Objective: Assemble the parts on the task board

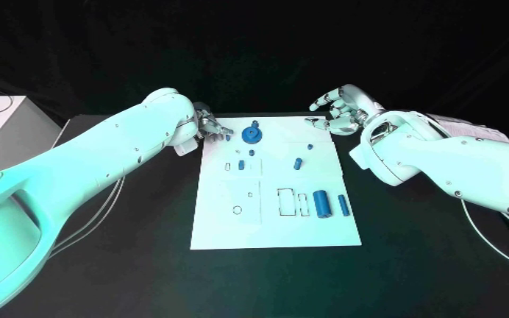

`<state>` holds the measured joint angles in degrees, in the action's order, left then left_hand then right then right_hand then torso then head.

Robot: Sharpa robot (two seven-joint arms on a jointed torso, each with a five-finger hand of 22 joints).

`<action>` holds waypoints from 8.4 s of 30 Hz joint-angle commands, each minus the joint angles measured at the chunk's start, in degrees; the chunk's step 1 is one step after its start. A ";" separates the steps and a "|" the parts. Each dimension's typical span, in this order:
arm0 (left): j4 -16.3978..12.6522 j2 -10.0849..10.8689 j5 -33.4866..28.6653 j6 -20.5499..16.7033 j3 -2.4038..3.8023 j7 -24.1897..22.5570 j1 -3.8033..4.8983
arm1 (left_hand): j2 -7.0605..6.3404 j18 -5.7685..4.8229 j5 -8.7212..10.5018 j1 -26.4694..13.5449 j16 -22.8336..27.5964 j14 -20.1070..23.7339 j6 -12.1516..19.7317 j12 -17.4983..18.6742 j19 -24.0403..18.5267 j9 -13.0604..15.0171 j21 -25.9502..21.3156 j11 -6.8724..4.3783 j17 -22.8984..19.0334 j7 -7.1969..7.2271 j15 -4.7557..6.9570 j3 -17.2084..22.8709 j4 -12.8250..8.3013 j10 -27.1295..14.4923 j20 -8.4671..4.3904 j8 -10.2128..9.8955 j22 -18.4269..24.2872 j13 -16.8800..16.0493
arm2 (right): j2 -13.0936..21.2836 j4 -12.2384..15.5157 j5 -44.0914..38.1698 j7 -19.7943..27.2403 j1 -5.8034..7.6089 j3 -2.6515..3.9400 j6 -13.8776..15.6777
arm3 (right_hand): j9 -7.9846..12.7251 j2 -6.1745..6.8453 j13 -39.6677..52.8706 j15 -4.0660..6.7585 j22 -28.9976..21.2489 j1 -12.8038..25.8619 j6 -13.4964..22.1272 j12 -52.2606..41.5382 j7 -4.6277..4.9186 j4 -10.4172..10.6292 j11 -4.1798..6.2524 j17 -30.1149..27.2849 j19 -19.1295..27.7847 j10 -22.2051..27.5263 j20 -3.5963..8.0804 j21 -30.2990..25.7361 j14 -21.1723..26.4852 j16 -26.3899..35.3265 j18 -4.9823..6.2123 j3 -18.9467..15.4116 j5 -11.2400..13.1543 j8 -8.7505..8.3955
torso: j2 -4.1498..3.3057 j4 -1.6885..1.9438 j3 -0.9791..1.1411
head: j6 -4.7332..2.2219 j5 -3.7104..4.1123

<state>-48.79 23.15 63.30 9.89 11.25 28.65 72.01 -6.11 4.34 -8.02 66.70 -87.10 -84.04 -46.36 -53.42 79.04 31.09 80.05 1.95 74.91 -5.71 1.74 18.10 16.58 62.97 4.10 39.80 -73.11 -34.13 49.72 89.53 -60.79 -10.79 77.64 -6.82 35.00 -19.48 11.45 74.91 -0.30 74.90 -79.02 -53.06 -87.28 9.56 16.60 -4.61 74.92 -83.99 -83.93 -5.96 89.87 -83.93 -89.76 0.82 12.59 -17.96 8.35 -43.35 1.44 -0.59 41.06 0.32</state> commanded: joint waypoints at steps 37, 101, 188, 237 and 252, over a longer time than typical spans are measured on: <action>-4.52 2.78 -6.58 -2.24 -0.03 -1.03 0.12 | -4.25 -0.92 -7.90 1.06 -1.38 -4.91 -0.62 0.26 1.94 8.60 2.20 -1.63 12.10 0.89 1.29 33.43 -15.47 3.16 -0.71 3.25 -3.35 2.38 | -0.34 -0.60 -0.71 0.23 0.03 0.03 -0.42 | -0.08 0.00 12.29 -0.12 15.10 0.34 0.07 0.12 -0.16 -0.14 -0.04 14.73 -6.01 -3.14 -0.35 0.13 -5.99 -0.12 -0.82 0.06 -0.42 0.38 | 0.36 0.18 0.08 | 0.01 -0.30; -26.76 13.09 2.98 -8.03 -6.69 0.43 -3.89 | -6.15 -1.24 -19.06 -3.14 -2.03 -5.43 -3.67 -4.68 3.05 9.99 3.12 -3.05 13.38 2.32 2.61 34.74 -18.42 8.58 -1.97 4.00 -4.84 -3.90 | -0.41 -1.51 -0.41 0.40 -0.25 -0.09 -0.64 | -0.09 0.03 12.25 -0.11 15.10 0.40 0.03 0.16 -0.17 -0.11 -0.03 14.70 -6.01 -3.10 -0.34 0.13 -5.98 -0.11 -0.82 0.07 -0.45 0.41 | 1.68 1.10 0.05 | 2.10 -0.87; -25.10 11.73 5.08 -2.29 -6.60 0.93 -3.92 | -6.12 -1.27 -19.07 -3.14 -2.18 -5.53 -3.73 -4.30 3.12 10.08 3.18 -3.12 13.68 2.38 2.67 34.97 -18.78 8.43 -2.07 3.95 -4.96 -3.35 | -0.28 -1.23 -0.41 0.43 -0.26 -0.09 -0.74 | -0.13 -0.04 12.32 -0.07 15.10 0.67 -0.03 0.09 -0.21 -0.08 0.01 14.62 -6.01 -3.20 -0.30 0.13 -5.96 -0.08 -0.82 0.21 -0.58 0.48 | 1.57 1.04 0.01 | 3.61 -0.69; -22.55 10.69 1.31 3.81 -6.28 0.66 -3.51 | -6.49 -1.36 -19.24 -2.69 -2.54 -5.74 -4.19 -4.80 3.30 9.98 3.38 -3.16 14.39 2.42 2.70 35.30 -19.40 8.84 -2.11 3.74 -5.29 -4.15 | -0.66 -1.53 -0.41 0.47 -0.29 -0.09 -0.93 | -0.13 -0.04 12.32 -0.07 15.10 0.67 -0.03 0.09 -0.21 -0.08 0.01 14.62 -6.01 -3.20 -0.30 0.13 -5.96 -0.08 -0.82 0.21 -0.58 0.48 | 1.67 1.15 0.07 | 4.09 -0.39; -21.05 9.15 1.44 3.31 -6.32 0.78 -3.54 | -6.48 -1.32 -19.24 -2.70 -2.52 -5.73 -4.26 -4.91 3.21 9.96 3.31 -3.15 14.34 2.41 2.69 35.32 -19.37 8.94 -2.12 3.68 -5.17 -4.33 | -0.70 -1.51 -0.41 0.54 -0.35 -0.09 -0.89 | -0.14 -0.03 12.32 -0.05 15.10 0.77 -0.01 0.08 -0.22 -0.10 0.02 14.57 -6.01 -3.21 -0.28 0.13 -5.94 -0.06 -0.82 0.30 -0.61 0.48 | 1.71 1.09 0.06 | 4.44 -0.42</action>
<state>-69.87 32.80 65.17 11.23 5.32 29.36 69.01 -12.66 3.47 -26.86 63.63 -89.30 -84.04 -50.12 -58.14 82.00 41.16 83.09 -1.02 74.91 -3.65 3.97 42.45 8.37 71.91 1.96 43.56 -74.91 -38.40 49.06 87.98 -60.79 -10.81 77.34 -6.92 34.74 -19.56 11.23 74.93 -0.30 74.91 -78.80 -53.06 -87.28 9.56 16.60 -4.60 74.91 -83.99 -83.93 -5.96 89.87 -83.93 -89.76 0.82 12.59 -18.18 8.62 -41.65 2.55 -0.53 45.50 -0.10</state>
